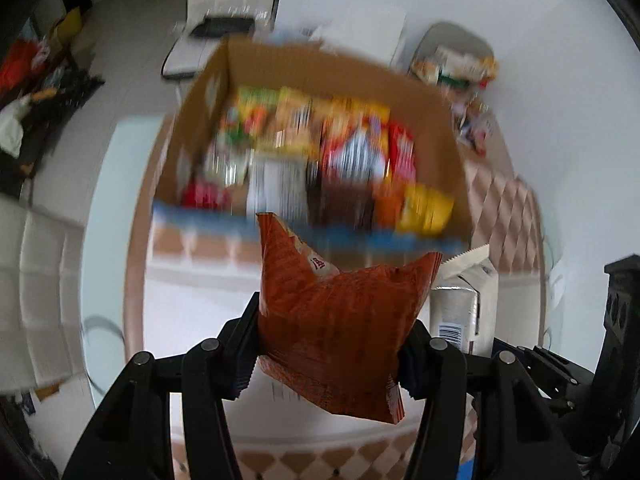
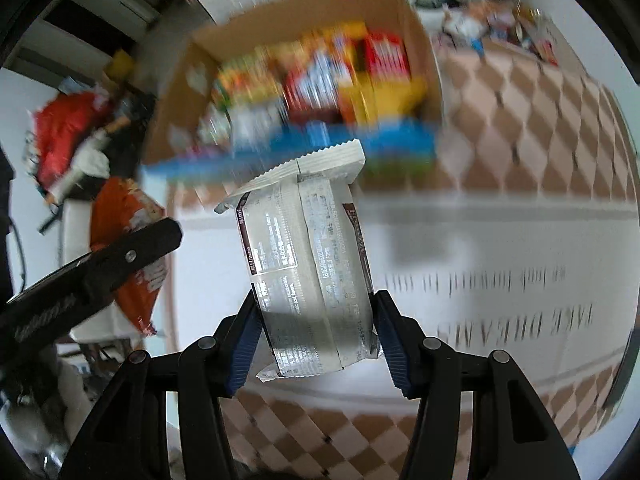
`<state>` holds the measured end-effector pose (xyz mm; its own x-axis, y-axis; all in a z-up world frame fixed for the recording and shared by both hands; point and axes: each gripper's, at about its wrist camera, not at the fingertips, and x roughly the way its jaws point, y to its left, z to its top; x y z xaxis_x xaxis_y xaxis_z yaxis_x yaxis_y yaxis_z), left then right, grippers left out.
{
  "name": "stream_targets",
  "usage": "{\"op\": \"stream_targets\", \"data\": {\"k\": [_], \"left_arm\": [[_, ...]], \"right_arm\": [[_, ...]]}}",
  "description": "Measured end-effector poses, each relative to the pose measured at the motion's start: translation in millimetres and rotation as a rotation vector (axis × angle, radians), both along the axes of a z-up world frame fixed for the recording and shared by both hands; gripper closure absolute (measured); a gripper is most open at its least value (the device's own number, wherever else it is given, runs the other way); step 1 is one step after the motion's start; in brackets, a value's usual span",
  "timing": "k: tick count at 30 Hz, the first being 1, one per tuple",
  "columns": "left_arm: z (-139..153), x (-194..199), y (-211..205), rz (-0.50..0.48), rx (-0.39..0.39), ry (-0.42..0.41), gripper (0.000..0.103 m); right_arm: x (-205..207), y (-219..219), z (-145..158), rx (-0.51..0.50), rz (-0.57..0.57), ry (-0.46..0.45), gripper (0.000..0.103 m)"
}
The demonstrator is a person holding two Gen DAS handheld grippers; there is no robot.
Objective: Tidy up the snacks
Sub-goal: 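Carry both packs into the box and open both tools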
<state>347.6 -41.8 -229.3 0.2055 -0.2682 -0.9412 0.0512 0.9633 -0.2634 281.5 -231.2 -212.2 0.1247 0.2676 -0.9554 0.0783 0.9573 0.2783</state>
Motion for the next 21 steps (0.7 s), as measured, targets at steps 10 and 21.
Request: {"op": "stream_targets", "data": {"k": [10,21], "left_arm": [[-29.7,172.4,-9.1,-0.010,-0.017,0.093,0.049],[-96.2,237.9,-40.3,-0.070,-0.047,0.268,0.047]], "right_arm": [[173.2,2.5,-13.4,-0.047,-0.073,-0.058,0.045],[250.5,-16.5,-95.4,-0.102,-0.105,0.021,0.045]]}}
